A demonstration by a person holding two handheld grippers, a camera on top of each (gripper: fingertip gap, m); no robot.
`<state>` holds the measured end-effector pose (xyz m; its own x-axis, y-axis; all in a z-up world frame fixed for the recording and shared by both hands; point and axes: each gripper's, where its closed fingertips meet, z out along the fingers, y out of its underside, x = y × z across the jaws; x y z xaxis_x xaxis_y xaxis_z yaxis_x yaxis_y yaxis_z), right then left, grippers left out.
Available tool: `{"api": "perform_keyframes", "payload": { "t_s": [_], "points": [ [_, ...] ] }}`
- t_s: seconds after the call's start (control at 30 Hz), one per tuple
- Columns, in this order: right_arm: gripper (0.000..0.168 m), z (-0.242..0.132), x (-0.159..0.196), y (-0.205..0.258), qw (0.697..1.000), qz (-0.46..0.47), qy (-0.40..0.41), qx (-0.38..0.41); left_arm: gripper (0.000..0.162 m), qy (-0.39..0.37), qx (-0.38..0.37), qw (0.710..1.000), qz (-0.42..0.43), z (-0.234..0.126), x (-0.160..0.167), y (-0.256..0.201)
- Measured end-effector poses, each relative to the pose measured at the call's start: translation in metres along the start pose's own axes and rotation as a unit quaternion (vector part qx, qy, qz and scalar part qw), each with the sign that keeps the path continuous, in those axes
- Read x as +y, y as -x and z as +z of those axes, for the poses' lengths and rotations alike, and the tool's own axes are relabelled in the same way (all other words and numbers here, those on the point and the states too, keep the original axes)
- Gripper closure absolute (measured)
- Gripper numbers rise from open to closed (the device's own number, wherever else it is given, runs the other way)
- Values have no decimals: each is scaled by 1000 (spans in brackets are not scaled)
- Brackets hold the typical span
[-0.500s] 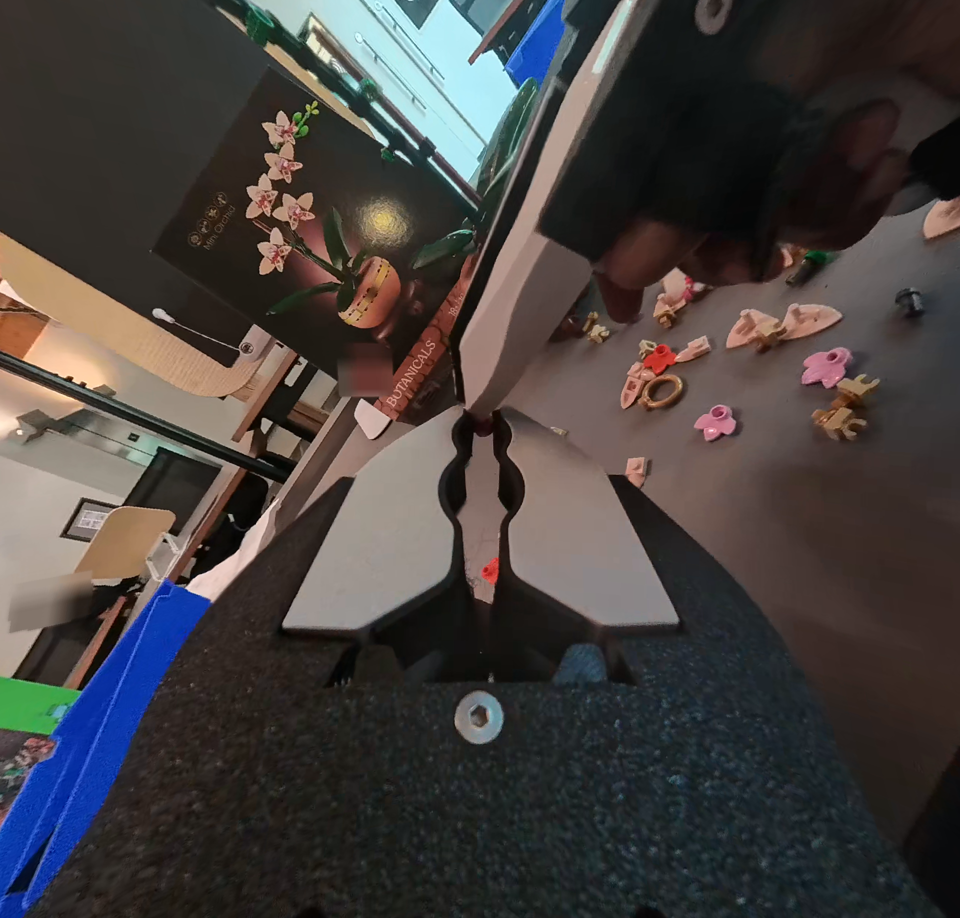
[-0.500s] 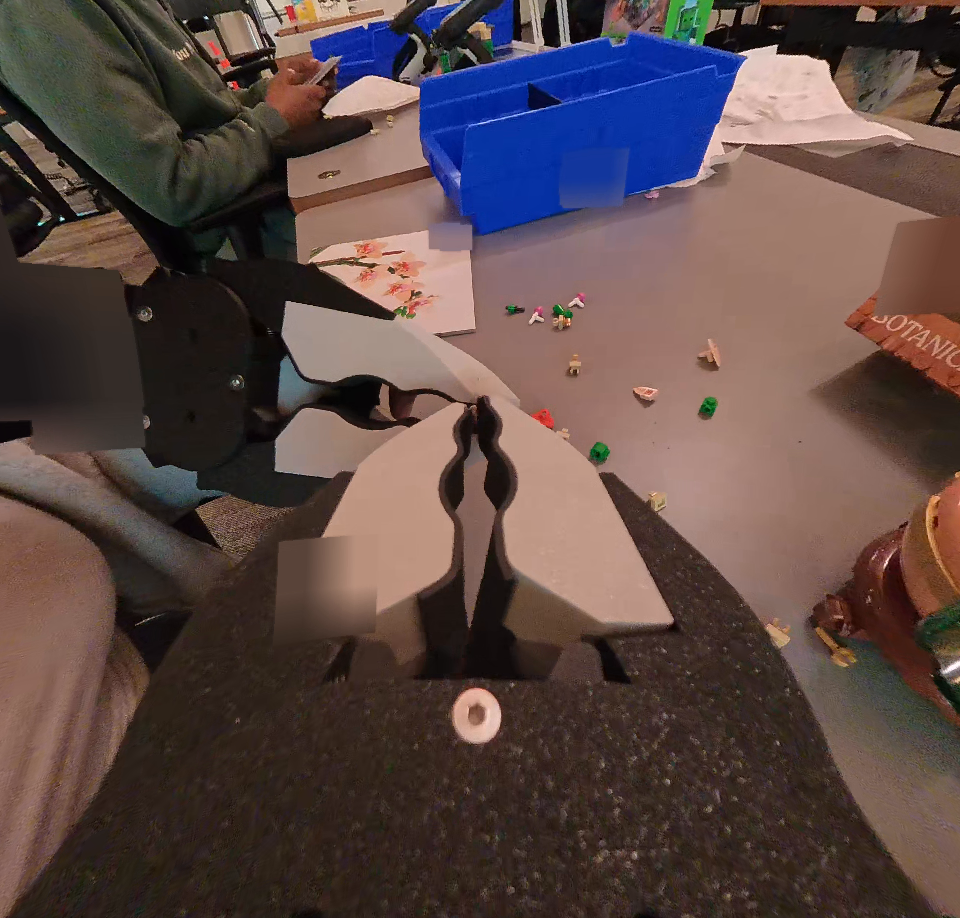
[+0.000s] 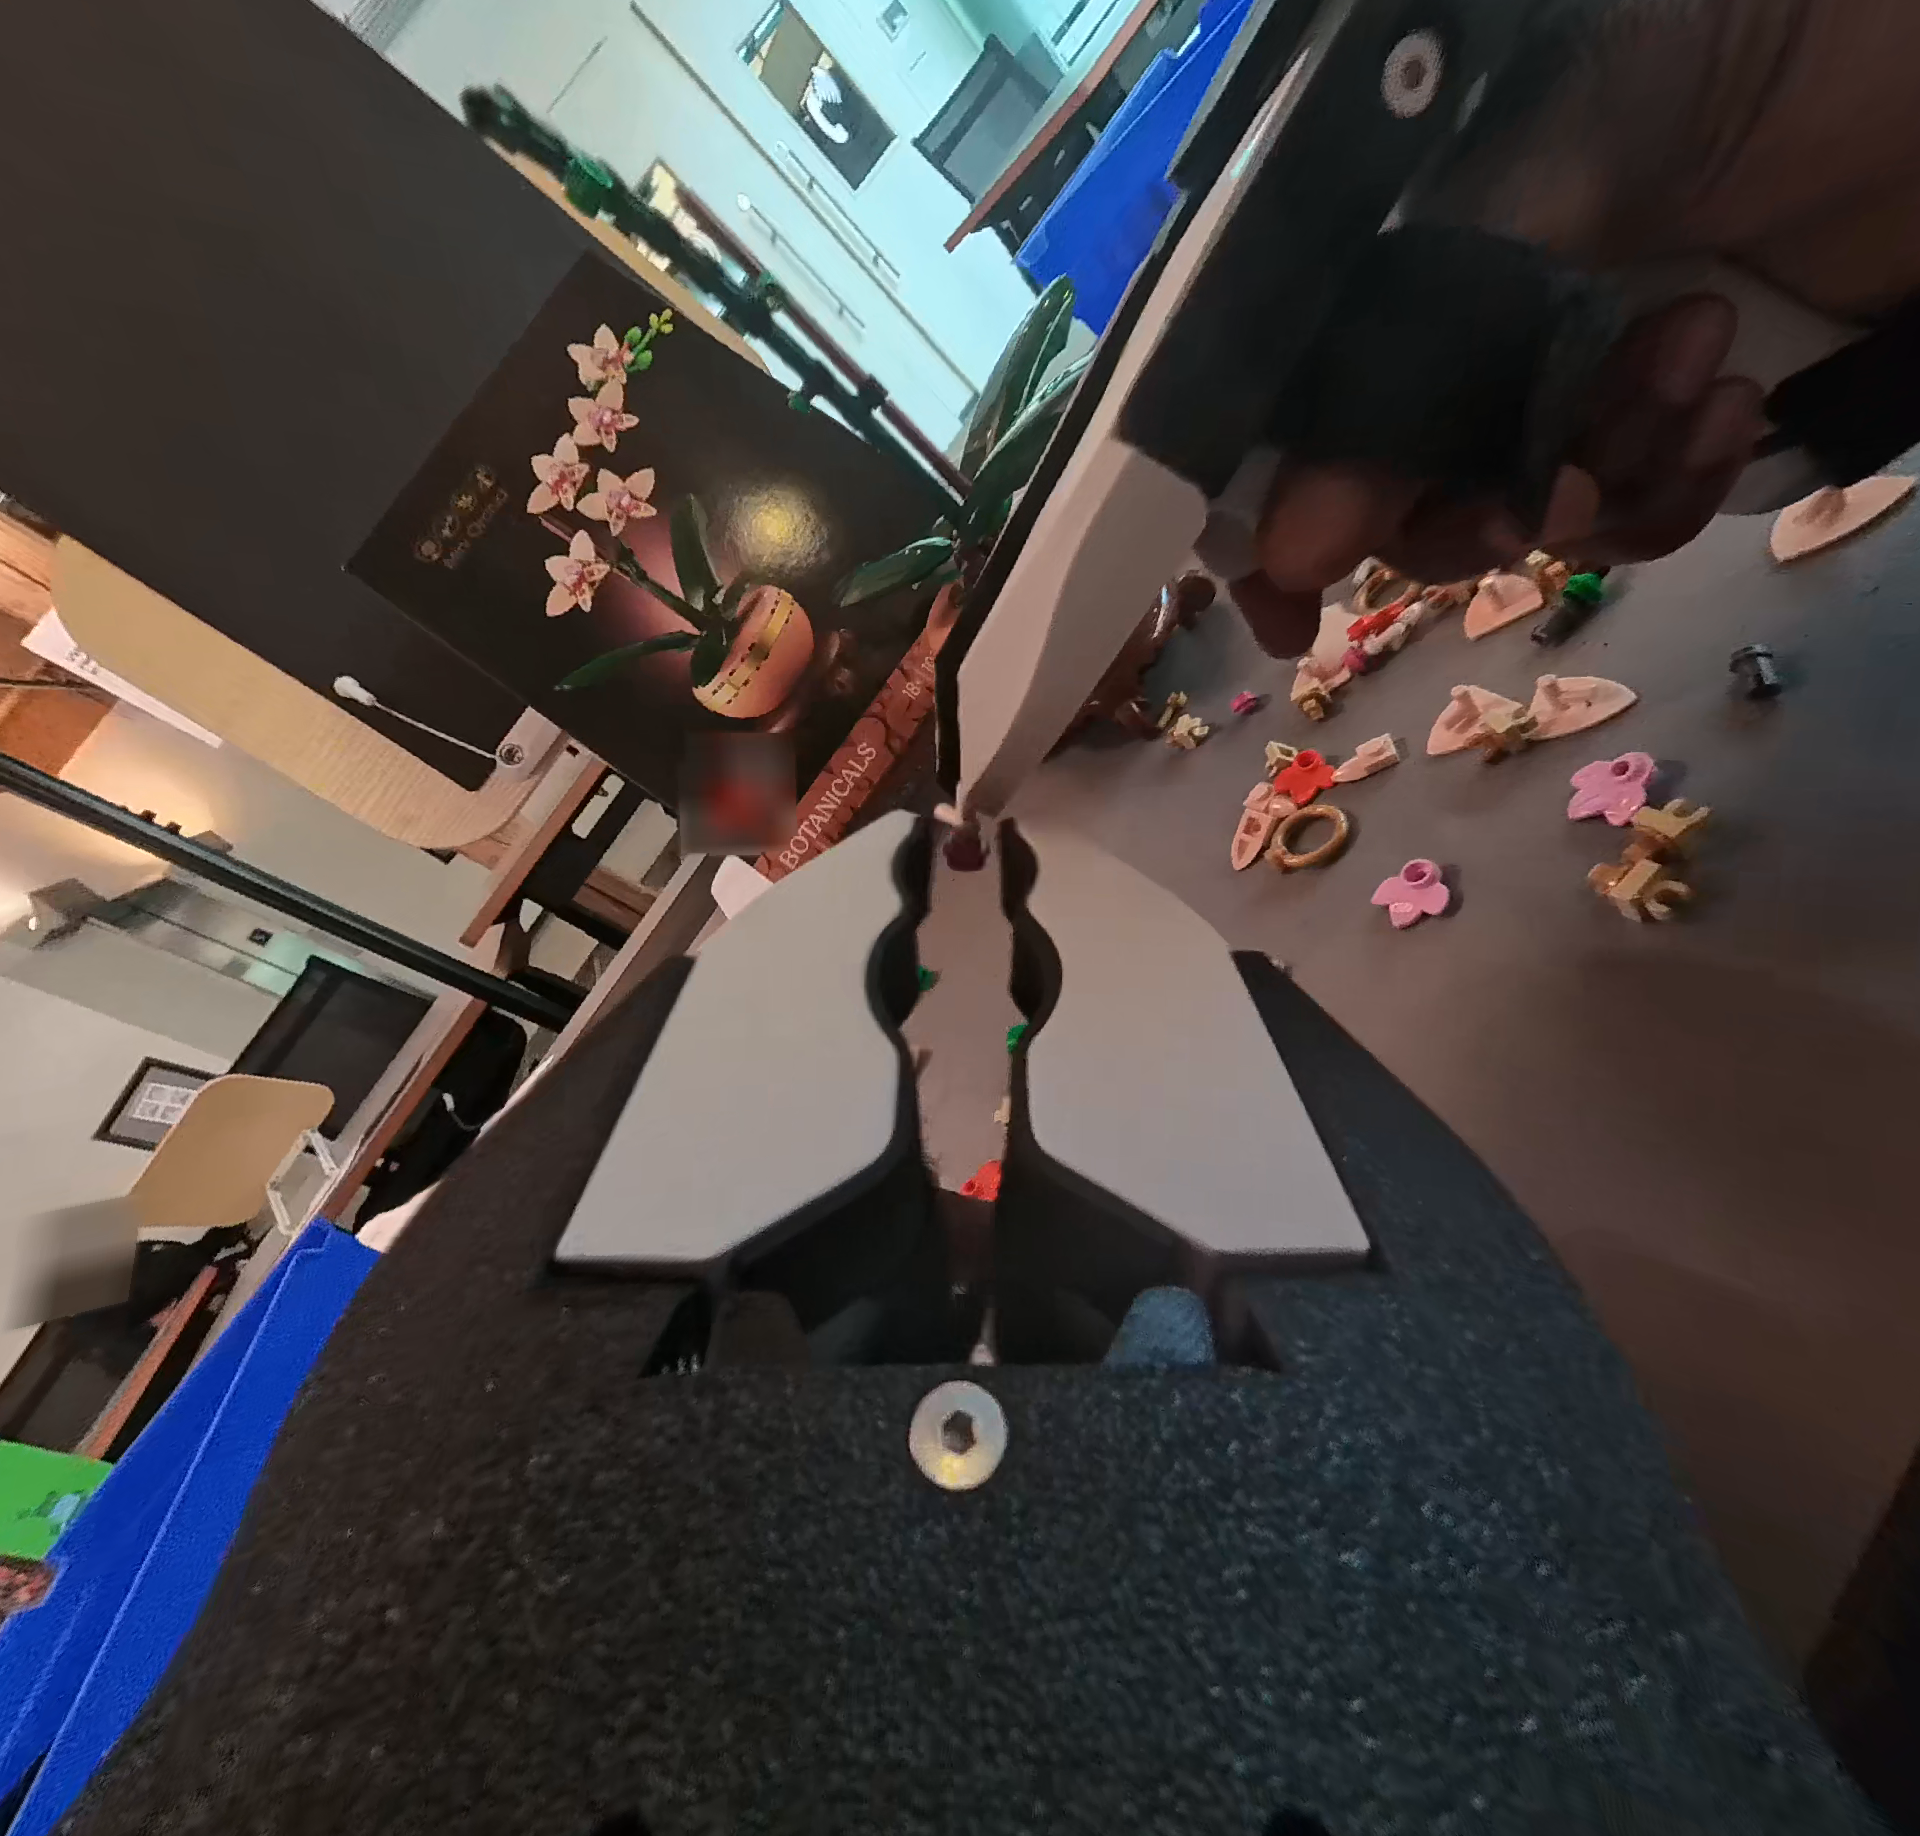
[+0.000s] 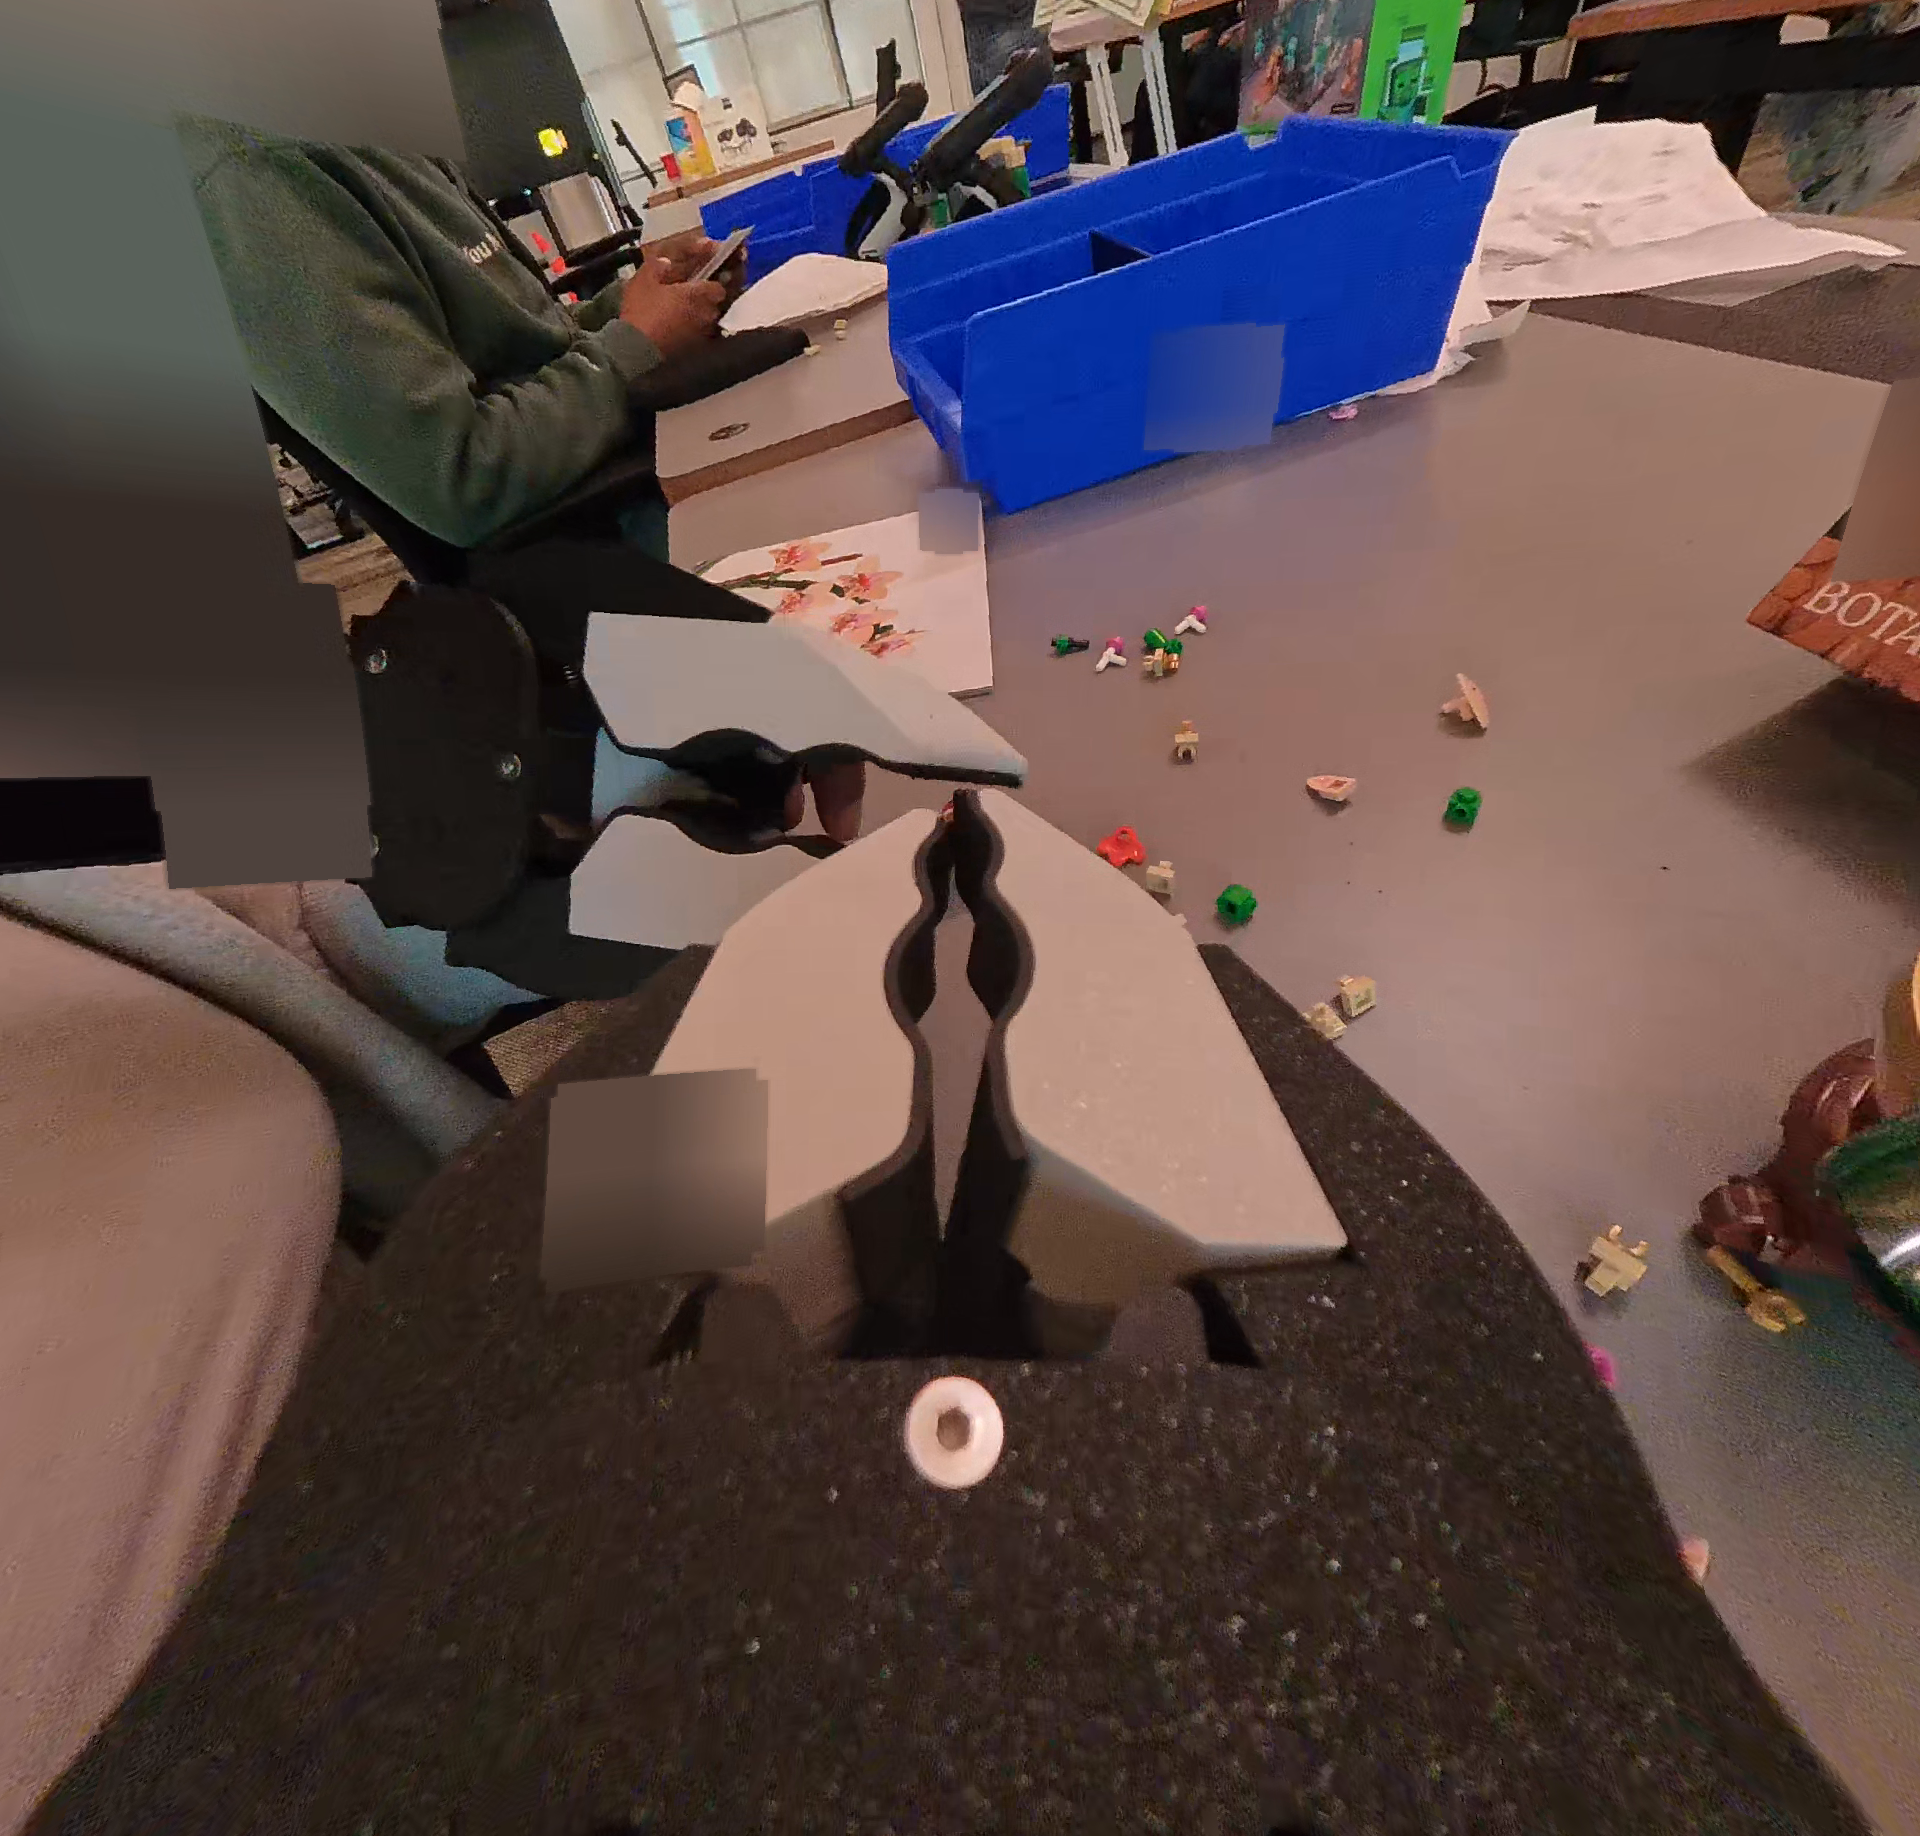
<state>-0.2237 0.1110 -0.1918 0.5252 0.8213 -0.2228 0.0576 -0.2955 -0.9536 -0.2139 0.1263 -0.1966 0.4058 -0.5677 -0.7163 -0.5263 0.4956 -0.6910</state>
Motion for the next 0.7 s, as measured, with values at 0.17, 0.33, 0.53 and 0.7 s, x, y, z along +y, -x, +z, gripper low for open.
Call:
{"api": "perform_keyframes", "payload": {
  "t_s": [0.17,0.33,0.53,0.7],
  "points": [
    [168,0,1,-1,1000,-11,-2,11,156,1,24,999,-41,0,0,-3],
    [164,0,4,-6,998,-28,20,50,156,18,12,1000,-4,2,3,-4],
    [162,2,8,-7,997,-30,33,61,156,29,9,999,18,2,5,-5],
    [158,1,11,-9,997,4,44,58,156,32,9,999,40,1,6,-8]
  ]
}}
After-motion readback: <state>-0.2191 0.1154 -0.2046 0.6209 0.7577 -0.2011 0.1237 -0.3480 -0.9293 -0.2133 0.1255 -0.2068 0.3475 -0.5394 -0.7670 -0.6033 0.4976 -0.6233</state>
